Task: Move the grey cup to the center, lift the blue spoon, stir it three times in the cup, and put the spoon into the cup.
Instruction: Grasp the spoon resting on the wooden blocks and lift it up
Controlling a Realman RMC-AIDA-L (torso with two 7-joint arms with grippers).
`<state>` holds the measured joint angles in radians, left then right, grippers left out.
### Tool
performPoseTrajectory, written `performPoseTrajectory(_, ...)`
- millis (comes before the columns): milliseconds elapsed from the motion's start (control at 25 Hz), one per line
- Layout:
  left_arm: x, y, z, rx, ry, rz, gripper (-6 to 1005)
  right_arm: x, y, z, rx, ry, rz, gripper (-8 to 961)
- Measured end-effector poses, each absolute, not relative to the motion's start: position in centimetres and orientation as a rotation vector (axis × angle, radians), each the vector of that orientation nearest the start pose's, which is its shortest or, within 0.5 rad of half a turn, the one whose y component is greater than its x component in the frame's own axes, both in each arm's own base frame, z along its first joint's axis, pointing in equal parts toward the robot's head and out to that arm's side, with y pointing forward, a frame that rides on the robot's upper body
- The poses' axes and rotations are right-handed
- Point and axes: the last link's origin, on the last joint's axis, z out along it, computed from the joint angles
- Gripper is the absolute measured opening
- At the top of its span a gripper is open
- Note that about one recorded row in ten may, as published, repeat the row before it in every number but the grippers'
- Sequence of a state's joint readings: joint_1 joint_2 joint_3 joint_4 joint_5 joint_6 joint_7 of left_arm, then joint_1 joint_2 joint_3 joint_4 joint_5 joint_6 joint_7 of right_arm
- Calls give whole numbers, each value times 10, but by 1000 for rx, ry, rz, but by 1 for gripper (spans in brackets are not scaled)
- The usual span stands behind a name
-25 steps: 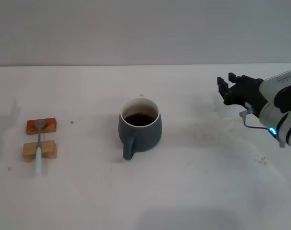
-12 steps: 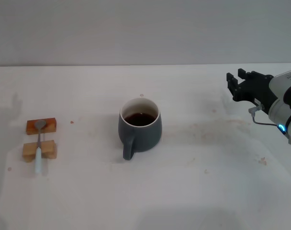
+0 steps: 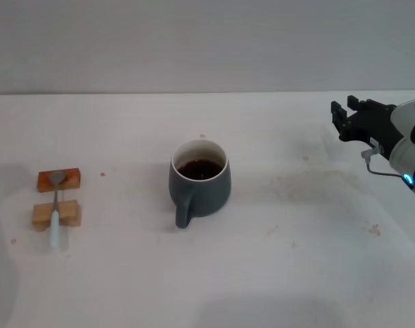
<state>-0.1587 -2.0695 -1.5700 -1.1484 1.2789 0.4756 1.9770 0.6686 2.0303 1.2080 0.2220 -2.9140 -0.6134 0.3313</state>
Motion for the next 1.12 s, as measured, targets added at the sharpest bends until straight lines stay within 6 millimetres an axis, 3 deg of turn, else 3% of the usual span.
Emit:
performPoseTrajectory(160,-347,357,102,-1178,-605,78,684,287,418,-38,-1937,613,415,303)
performPoseTrajectory(200,-352,352,103,-1148,-632,-40,684,286,420,-38,-1938,612,409,303)
performPoseTrajectory(360,-356,345,103,-1120,-665,-218,683,284,423,-37,-1941,605,409,303)
performPoseTrajectory(400,-360,339,101,-1116,-683,-350,683,282,425,-37,-1943,601,406,303)
performPoseTrajectory(480,-369,334,102,-1176,-695,-531,680,281,427,-36,-1943,599,402,303)
performPoseTrajectory(520,-369,334,102,-1176,-695,-531,679,281,427,-36,-1943,599,402,303)
performPoseTrajectory(560,-371,332,103,-1251,-711,-656,677,280,428,-36,-1944,597,402,303)
performPoseTrajectory(680,-371,331,100,-1338,-762,-795,677,279,429,-36,-1944,597,400,303)
performPoseTrajectory(800,-365,324,85,-1422,-896,-934,677,279,429,-36,-1943,600,398,302)
performPoseTrajectory(960,-357,317,74,-1412,-998,-968,677,279,430,-35,-1935,605,401,302)
performPoseTrajectory(1120,-345,300,61,-1451,-978,-729,677,278,431,-35,-1930,612,405,302)
